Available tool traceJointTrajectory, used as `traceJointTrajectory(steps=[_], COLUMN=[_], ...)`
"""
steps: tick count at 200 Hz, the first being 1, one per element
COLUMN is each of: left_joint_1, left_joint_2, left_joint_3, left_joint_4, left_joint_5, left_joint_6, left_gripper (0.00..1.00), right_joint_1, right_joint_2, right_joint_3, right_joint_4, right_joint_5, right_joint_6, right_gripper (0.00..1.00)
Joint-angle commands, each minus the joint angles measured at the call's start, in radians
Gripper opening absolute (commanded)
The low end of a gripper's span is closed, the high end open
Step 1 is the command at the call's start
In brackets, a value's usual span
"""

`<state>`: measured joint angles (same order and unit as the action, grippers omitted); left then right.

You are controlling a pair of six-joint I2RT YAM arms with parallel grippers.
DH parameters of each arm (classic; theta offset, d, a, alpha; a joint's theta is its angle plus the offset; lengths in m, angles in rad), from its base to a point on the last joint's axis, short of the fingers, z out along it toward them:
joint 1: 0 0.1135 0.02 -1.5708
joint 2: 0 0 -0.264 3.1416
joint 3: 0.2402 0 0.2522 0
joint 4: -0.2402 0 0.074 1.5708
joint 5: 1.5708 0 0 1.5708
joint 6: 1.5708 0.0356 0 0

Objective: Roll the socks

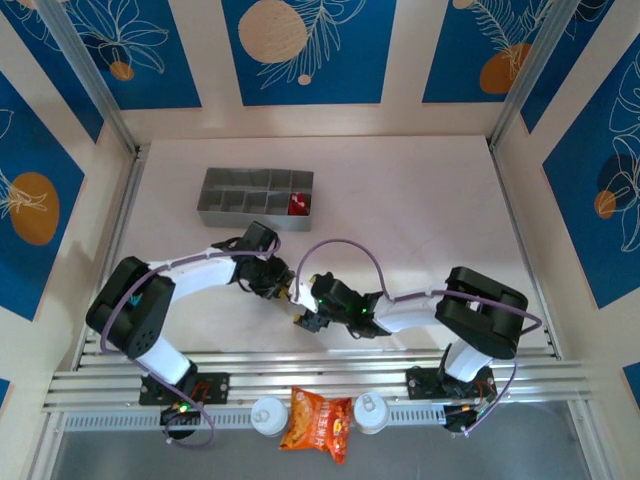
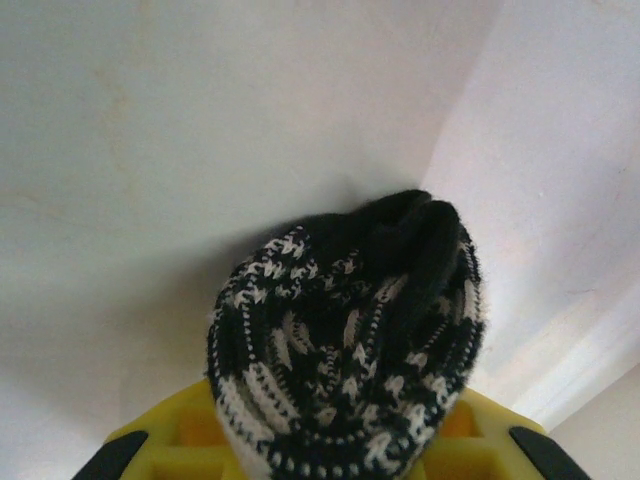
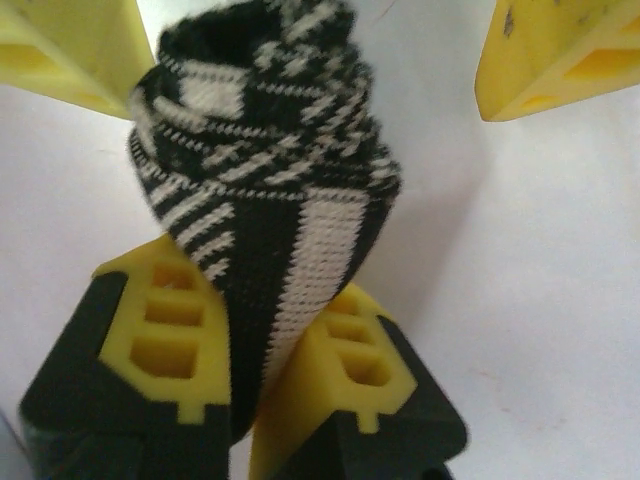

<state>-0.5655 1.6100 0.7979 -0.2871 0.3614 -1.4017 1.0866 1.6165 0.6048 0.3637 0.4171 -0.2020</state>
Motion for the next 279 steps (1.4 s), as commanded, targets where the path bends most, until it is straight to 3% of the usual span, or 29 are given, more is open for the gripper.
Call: traceJointTrajectory(steps=[1,21,60,108,136,183,197,213,227,241,279], left_joint_1=[0.028,0.053,0.084,0.090,0.089,0.092,0.094,0.096,0.098,0.104,0.125], left_joint_2=[0.107,0.139,0.163,0.174,0.172,0.157,0.134,0.094,0.048,-0.006,-0.148], left_joint_3=[-0.063,-0.045,-0.020,0.006,0.002,0.003,0.011,0.033,0.061,0.092,0.189], left_joint_4=[-0.277,-0.303,-0.330,-0.342,-0.339,-0.330,-0.324,-0.332,-0.354,-0.369,-0.425], left_joint_5=[-0.038,-0.006,0.018,0.022,0.025,0.030,0.033,0.023,-0.003,-0.029,-0.152], left_joint_6=[0.058,0.112,0.170,0.184,0.184,0.177,0.169,0.161,0.149,0.132,0.110], left_gripper=[0.12,0.12,0.11,0.11,0.10,0.11,0.16,0.30,0.51,0.65,0.84], right_joint_1=[0.004,0.003,0.028,0.026,0.013,0.002,-0.003,-0.004,-0.004,-0.003,-0.004], right_joint_2=[0.026,0.035,0.053,0.114,0.131,0.124,0.111,0.084,0.053,0.026,-0.041], right_joint_3=[0.049,0.062,0.082,0.133,0.151,0.177,0.190,0.197,0.202,0.213,0.294], right_joint_4=[0.059,0.070,0.061,0.028,0.009,-0.042,-0.083,-0.130,-0.171,-0.232,-0.446], right_joint_5=[0.121,0.169,0.103,0.119,0.127,0.120,0.116,0.093,0.076,0.059,0.008], right_joint_6=[-0.050,-0.052,-0.097,-0.057,-0.029,0.013,0.038,0.060,0.084,0.107,0.179], right_gripper=[0.82,0.82,0.81,0.72,0.57,0.14,0.00,0.00,0.00,0.00,0.00])
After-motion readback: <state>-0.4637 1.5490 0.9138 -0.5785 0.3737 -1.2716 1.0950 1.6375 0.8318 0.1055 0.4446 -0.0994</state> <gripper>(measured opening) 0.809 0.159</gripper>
